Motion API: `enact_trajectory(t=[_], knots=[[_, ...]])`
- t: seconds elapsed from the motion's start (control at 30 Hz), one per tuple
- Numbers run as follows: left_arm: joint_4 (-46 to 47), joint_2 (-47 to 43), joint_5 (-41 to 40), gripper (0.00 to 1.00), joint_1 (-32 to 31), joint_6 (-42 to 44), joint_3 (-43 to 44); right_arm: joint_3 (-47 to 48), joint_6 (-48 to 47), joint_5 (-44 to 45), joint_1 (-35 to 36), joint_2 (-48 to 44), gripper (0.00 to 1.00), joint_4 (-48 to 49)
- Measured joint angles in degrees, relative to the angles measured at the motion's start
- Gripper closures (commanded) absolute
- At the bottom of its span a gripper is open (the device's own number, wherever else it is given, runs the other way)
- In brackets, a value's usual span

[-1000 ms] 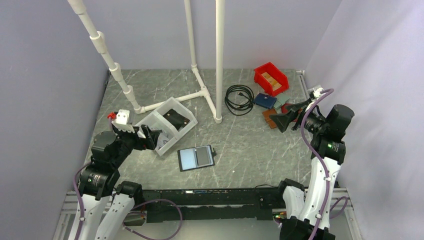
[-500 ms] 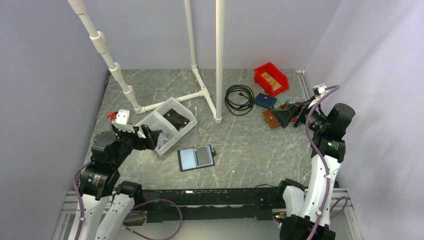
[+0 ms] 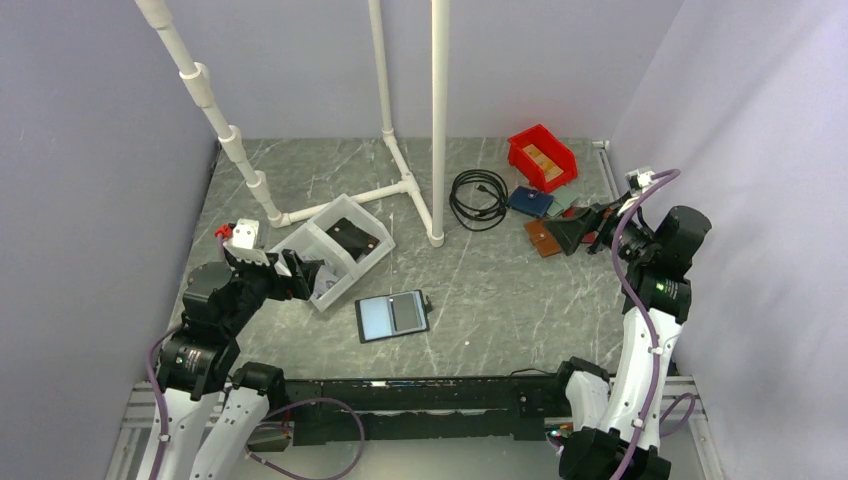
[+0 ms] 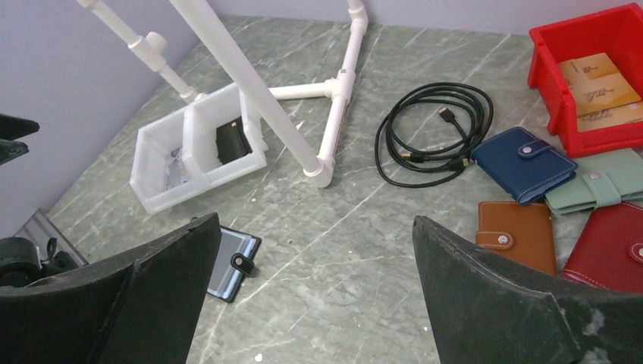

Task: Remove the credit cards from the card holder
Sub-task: Reset both arms

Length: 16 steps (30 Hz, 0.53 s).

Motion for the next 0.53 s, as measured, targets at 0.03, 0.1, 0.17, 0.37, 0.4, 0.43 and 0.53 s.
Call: enact_trajectory(t=[0.03,0.1,0.17,0.37,0.4,0.43,0.53], knots=[[0.0,0.0,0.0,0.00,0.0,0.0,0.0,0.0,0.0,-0.1,-0.1,0.2,0.00,0.0],[0.0,0.0,0.0,0.01,0.0,0.0,0.0,0.0,0.0,-0.2,-0.3,0.5,0.00,0.0],[0.0,0.0,0.0,0.01,0.0,0.0,0.0,0.0,0.0,-0.2,-0.3,0.6,0.00,0.0],[0.0,0.0,0.0,0.00,0.0,0.0,0.0,0.0,-0.2,-0.3,-0.3,0.6,0.00,0.0],[0.0,0.0,0.0,0.00,0.0,0.0,0.0,0.0,-0.2,-0.3,-0.3,0.6,0.00,0.0],[0.0,0.0,0.0,0.00,0.0,0.0,0.0,0.0,-0.2,-0.3,-0.3,0.6,0.00,0.0],[0.0,0.0,0.0,0.01,0.0,0.0,0.0,0.0,-0.4,-0.3,-0.3,0.6,0.00,0.0]])
